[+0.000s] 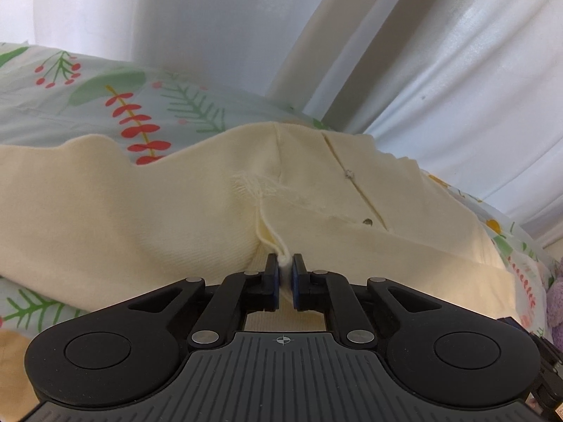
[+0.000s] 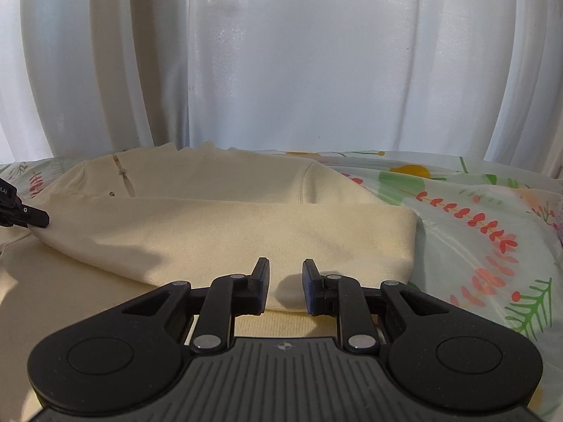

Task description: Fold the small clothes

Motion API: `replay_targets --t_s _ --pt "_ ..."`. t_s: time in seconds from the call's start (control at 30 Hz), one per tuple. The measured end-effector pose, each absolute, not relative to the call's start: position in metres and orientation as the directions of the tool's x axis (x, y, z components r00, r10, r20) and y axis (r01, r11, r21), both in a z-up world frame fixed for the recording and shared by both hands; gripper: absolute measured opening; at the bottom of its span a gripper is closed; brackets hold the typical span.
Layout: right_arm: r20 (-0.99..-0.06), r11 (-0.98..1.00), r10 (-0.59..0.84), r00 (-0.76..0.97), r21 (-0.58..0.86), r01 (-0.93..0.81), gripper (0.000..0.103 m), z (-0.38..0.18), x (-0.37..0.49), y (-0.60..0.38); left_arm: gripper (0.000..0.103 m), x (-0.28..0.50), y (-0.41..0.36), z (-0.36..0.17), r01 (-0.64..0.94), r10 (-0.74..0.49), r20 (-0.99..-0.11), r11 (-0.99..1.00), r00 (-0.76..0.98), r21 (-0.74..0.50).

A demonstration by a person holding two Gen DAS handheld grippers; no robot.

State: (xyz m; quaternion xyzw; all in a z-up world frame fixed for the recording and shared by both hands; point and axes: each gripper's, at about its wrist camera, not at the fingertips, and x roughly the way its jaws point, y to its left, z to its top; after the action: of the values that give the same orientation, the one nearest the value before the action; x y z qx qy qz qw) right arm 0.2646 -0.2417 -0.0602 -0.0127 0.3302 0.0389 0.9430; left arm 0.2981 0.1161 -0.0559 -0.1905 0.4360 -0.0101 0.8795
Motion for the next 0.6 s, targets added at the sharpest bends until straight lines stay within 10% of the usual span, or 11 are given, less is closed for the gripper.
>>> replay_targets --t_s 0.3,0.6 --pt "-0.649 0.995 0.022 0.760 -0.057 -0.077 0.020 -0.074 0.268 -0.237 0.013 0.297 0.119 -0.061 -0.171 -0.094 -0.767 0.951 0.634 -0.257" --pt "-0.606 0.993 -0.007 0.796 -0.097 -0.066 0.020 -0.067 0.258 -0.235 0.067 0.258 0.181 -0.048 -0.344 -0.104 -0.702 0.815 0.704 -0.466"
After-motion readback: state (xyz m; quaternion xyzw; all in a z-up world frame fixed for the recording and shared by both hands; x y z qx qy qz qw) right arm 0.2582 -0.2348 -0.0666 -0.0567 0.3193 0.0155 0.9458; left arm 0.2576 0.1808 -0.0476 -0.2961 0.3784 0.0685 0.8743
